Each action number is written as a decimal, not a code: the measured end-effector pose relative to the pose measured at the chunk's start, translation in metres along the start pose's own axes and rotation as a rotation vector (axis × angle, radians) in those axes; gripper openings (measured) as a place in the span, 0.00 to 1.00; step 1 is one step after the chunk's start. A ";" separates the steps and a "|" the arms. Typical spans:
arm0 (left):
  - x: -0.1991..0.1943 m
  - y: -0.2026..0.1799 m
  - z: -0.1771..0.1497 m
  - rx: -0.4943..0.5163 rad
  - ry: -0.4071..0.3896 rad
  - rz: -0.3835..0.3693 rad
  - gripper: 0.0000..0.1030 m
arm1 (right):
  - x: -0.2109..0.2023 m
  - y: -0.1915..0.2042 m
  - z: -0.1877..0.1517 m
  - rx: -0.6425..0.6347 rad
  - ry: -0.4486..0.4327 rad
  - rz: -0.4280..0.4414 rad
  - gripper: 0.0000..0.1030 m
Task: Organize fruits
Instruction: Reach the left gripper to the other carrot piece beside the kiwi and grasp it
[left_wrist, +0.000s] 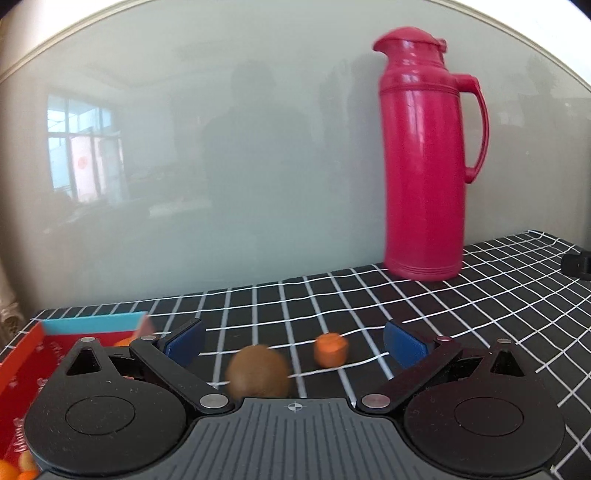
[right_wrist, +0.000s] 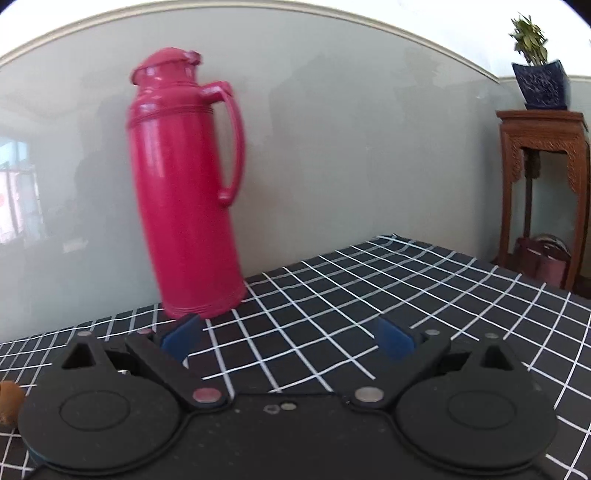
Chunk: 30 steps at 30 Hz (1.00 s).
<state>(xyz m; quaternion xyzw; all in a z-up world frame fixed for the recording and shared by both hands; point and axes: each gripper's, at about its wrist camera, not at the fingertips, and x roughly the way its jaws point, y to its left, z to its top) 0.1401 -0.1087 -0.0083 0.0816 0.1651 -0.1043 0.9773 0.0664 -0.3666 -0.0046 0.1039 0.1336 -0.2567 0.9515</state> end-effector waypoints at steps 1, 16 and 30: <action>0.005 -0.005 0.002 0.001 0.002 -0.005 0.99 | 0.002 -0.002 0.001 0.005 -0.004 -0.009 0.97; 0.067 -0.044 0.006 0.017 0.116 -0.037 0.85 | 0.035 -0.004 0.007 -0.117 0.027 -0.076 0.97; 0.094 -0.050 -0.009 -0.010 0.220 0.025 0.54 | 0.043 -0.016 0.011 -0.080 0.052 -0.067 0.98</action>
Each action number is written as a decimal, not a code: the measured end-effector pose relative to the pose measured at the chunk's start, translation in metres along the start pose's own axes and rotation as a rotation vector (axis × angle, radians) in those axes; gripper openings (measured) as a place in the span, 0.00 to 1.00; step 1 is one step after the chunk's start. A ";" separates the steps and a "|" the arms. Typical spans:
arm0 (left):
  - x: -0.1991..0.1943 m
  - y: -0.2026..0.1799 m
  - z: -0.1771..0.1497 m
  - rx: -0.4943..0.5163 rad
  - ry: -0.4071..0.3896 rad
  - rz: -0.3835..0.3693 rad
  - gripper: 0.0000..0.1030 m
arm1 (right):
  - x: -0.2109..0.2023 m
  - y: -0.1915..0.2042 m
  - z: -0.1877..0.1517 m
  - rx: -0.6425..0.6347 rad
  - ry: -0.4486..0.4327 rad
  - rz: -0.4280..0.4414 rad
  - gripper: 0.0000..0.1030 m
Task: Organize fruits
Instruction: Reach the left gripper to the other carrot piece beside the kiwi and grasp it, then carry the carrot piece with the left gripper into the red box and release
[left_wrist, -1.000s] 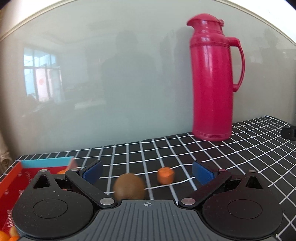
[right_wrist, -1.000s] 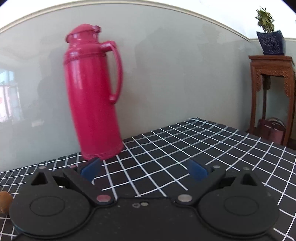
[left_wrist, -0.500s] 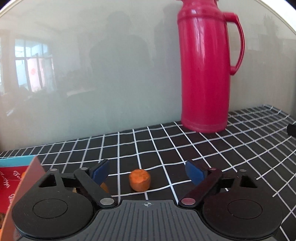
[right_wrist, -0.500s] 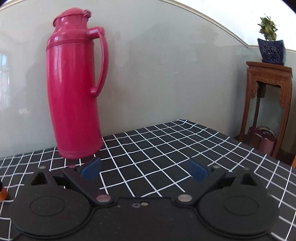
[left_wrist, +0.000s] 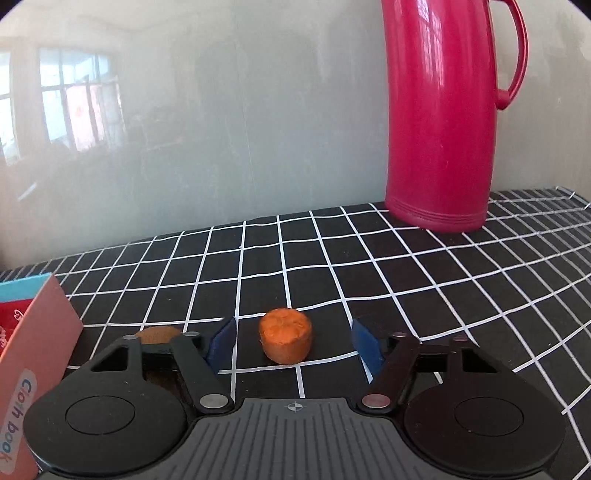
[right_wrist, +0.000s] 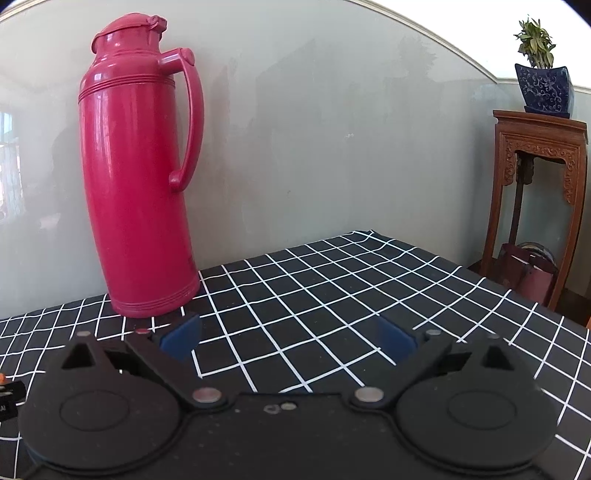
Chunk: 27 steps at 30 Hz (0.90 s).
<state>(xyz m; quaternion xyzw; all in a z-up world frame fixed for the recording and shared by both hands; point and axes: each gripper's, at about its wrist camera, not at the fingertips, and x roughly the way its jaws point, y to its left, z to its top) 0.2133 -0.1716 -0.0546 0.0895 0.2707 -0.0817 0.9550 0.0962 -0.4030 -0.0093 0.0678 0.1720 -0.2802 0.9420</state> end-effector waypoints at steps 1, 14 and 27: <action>-0.002 -0.002 -0.001 0.007 -0.007 0.000 0.32 | 0.000 0.000 0.000 0.002 0.000 0.002 0.98; -0.025 0.008 -0.005 -0.008 -0.032 -0.085 0.29 | -0.001 0.007 -0.003 -0.011 0.040 0.018 0.98; -0.085 0.048 -0.009 0.010 -0.088 -0.064 0.29 | -0.028 0.034 0.003 -0.038 0.028 0.078 0.98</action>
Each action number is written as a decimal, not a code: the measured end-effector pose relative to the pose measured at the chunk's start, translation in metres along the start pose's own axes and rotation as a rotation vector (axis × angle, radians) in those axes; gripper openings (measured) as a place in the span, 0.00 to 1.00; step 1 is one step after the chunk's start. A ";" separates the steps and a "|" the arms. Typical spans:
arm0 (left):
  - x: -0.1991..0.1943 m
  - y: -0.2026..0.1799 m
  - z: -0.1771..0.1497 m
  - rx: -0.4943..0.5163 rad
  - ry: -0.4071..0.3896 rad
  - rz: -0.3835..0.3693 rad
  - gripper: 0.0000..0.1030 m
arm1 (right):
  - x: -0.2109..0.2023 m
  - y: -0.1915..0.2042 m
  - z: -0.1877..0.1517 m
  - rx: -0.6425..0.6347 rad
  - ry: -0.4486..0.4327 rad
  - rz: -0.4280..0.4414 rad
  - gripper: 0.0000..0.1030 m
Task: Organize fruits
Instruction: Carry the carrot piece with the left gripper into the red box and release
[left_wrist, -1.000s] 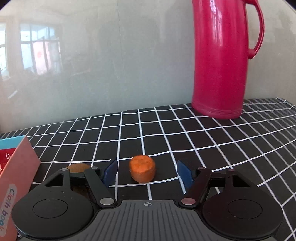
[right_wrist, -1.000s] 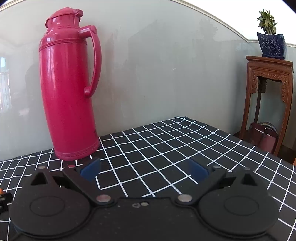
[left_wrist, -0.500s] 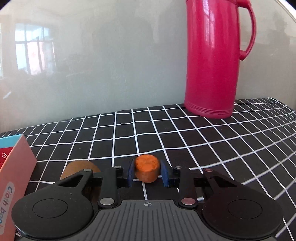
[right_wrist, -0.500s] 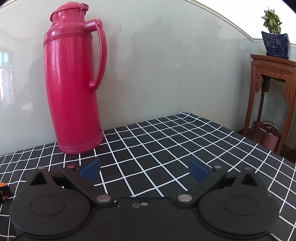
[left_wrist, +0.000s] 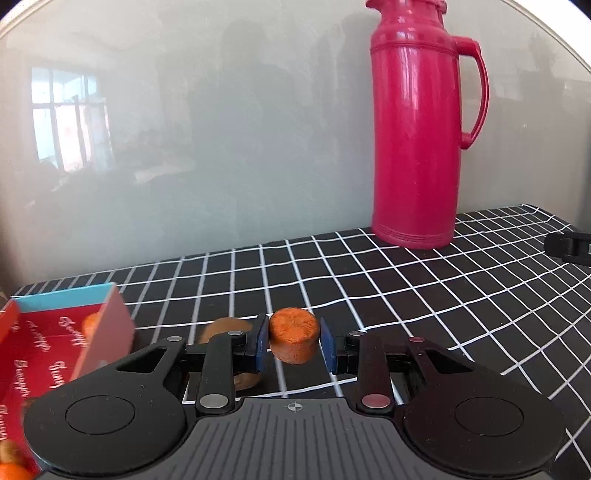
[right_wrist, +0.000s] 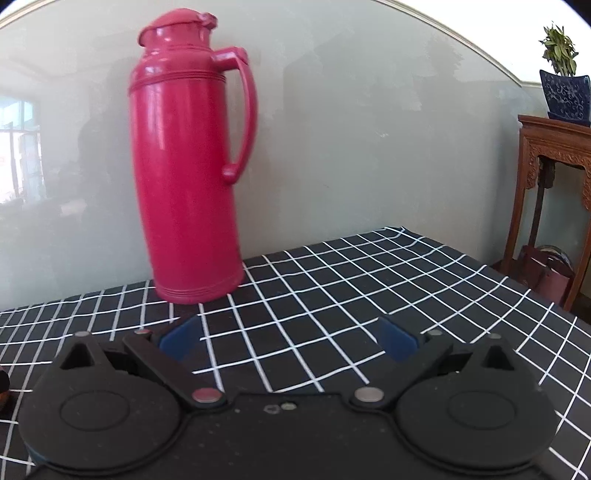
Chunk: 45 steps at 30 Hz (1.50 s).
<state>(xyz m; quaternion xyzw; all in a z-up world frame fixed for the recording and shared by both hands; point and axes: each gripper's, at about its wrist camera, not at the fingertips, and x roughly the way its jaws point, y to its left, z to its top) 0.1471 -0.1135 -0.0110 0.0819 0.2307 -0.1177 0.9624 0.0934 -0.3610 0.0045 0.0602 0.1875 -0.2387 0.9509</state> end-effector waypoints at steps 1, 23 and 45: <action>-0.006 0.004 0.000 -0.001 -0.008 0.003 0.29 | -0.003 0.002 0.001 -0.001 -0.002 0.005 0.98; -0.097 0.111 -0.018 -0.079 -0.095 0.140 0.29 | -0.041 0.085 -0.008 -0.103 -0.017 0.119 0.98; -0.081 0.226 -0.074 -0.169 0.056 0.336 0.29 | -0.062 0.146 -0.014 -0.152 -0.016 0.213 0.98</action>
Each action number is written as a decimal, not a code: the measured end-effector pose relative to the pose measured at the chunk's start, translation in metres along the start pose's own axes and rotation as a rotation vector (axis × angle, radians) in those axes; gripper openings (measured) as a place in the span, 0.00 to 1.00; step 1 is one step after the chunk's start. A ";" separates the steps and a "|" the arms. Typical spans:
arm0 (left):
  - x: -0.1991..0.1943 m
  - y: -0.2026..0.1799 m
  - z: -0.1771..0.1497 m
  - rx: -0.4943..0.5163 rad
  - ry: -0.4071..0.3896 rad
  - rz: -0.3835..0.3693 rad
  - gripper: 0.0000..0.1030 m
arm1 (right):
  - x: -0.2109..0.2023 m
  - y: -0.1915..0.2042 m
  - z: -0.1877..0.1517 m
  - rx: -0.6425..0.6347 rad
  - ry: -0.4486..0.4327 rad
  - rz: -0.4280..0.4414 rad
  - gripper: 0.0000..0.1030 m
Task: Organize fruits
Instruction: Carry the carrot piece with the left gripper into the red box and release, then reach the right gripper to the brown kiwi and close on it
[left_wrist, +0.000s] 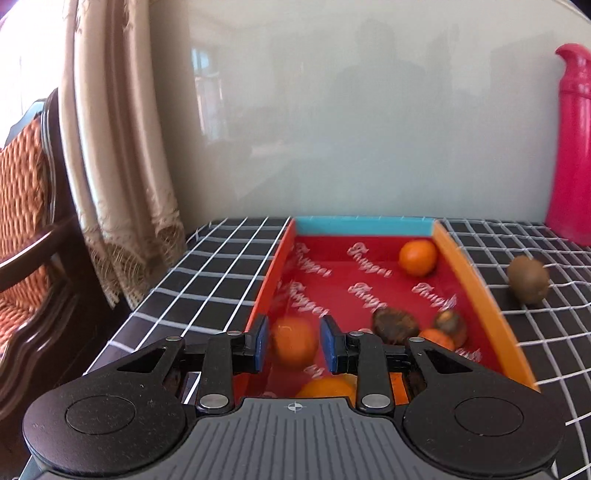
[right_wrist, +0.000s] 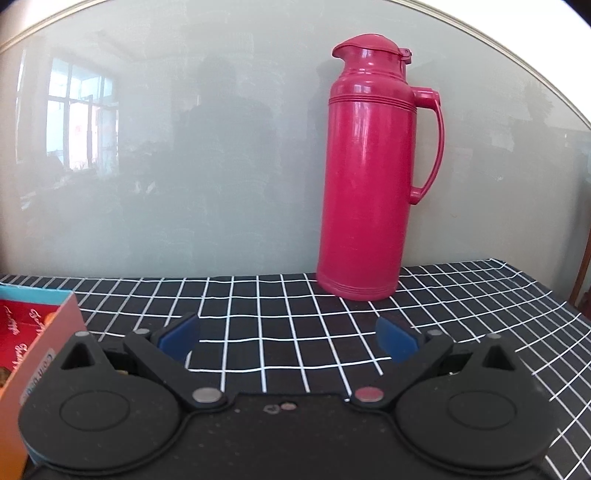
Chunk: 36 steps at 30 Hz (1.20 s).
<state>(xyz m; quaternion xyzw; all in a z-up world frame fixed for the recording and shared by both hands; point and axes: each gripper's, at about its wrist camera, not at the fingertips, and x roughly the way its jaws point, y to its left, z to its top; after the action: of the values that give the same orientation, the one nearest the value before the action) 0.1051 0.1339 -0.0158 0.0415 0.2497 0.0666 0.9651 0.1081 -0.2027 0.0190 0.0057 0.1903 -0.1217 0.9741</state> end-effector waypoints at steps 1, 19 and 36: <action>0.001 0.001 0.000 -0.002 0.006 -0.006 0.32 | -0.001 0.000 0.001 0.004 -0.002 0.004 0.98; -0.013 -0.017 0.006 0.032 -0.078 0.005 0.75 | -0.008 -0.014 0.003 0.000 -0.013 -0.005 0.99; -0.013 0.016 0.006 -0.022 -0.090 0.051 0.75 | -0.004 0.025 -0.008 -0.097 -0.026 0.117 1.00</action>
<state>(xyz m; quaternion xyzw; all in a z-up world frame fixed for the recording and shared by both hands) 0.0948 0.1472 -0.0027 0.0401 0.2043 0.0919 0.9738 0.1077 -0.1775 0.0121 -0.0318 0.1827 -0.0553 0.9811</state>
